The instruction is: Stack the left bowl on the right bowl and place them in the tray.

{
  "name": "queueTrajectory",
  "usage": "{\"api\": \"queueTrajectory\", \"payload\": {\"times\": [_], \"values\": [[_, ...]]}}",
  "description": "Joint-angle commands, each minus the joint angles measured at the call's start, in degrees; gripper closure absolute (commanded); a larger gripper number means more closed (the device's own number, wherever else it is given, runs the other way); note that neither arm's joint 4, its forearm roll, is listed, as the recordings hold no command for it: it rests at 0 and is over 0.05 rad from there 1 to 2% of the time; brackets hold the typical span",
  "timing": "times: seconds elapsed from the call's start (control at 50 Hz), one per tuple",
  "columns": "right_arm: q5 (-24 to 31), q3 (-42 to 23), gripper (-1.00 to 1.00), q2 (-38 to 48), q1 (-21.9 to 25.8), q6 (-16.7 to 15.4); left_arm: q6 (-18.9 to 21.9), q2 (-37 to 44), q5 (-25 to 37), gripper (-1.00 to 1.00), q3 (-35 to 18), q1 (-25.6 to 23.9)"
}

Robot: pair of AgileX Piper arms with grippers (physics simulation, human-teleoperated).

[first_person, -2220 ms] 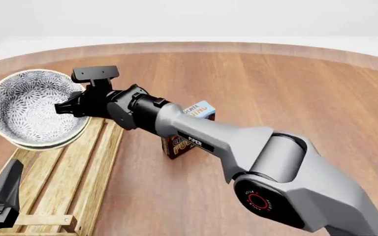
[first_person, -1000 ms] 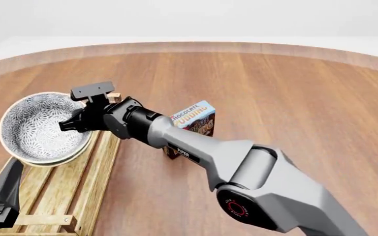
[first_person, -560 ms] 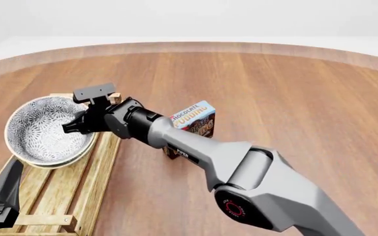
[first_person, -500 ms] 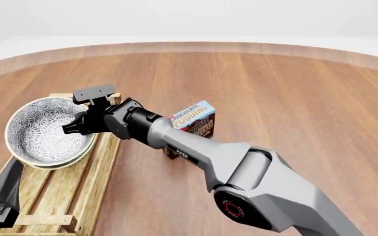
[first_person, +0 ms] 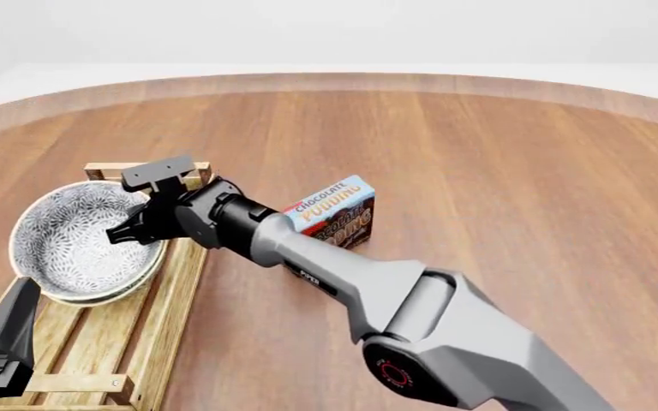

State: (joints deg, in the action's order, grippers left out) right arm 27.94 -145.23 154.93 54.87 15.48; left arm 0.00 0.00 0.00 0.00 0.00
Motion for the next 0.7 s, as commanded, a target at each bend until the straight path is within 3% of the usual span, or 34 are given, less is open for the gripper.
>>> {"api": "queueTrajectory", "payload": {"times": [0.02,0.04,0.06,0.38,0.6,0.7], "values": [[1.99,-3.55,1.0,1.29,0.38,-1.11,0.0,0.0,0.0,-1.0,0.0,0.0],[1.67,-3.1,1.0,1.03,0.51,-0.97,0.0,0.0,0.0,-1.0,0.0,0.0],[1.59,-2.9,-1.0,0.93,0.44,-1.18,0.0,0.0,0.0,-1.0,0.0,0.0],[1.85,-3.34,-1.0,1.11,0.34,-1.54,0.0,0.0,0.0,-1.0,0.0,0.0],[0.87,-0.86,-1.0,-0.82,-0.37,-1.8,0.0,0.0,0.0,-1.0,0.0,0.0],[-0.88,3.19,-1.0,-3.84,-1.41,-1.7,0.0,0.0,0.0,-1.0,0.0,0.0]]}}
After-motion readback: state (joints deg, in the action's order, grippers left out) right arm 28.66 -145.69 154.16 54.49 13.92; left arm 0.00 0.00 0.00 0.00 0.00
